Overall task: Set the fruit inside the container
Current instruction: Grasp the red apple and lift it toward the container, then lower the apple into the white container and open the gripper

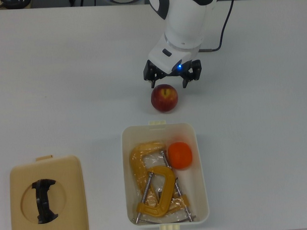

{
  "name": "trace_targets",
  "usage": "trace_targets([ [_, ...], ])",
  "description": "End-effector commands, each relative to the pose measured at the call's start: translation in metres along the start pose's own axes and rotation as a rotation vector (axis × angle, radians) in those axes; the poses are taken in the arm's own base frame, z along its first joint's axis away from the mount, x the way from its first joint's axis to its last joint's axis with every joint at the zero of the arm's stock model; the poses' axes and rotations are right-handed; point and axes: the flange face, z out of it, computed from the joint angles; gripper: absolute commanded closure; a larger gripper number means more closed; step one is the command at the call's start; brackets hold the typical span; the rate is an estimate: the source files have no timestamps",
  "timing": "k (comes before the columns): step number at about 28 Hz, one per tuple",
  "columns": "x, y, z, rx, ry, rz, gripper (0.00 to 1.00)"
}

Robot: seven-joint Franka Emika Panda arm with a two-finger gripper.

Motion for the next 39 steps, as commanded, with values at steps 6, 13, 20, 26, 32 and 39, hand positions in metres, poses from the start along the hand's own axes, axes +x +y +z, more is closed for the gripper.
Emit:
trace_targets([
  [6, -0.008, 0.001, 0.026, -0.039, 0.038, 0.03, 0.0],
  [13, -0.004, 0.0, 0.054, -0.069, 0.038, 0.042, 0.0],
  [20, 0.008, 0.001, 0.036, -0.066, 0.099, 0.111, 0.92],
  [26, 0.01, 0.012, -0.022, -0.033, 0.183, 0.147, 1.0],
  [32, 0.024, 0.025, -0.083, 0.064, 0.259, 0.23, 1.0],
  [39, 0.058, 0.057, -0.11, 0.132, 0.315, 0.394, 1.0],
])
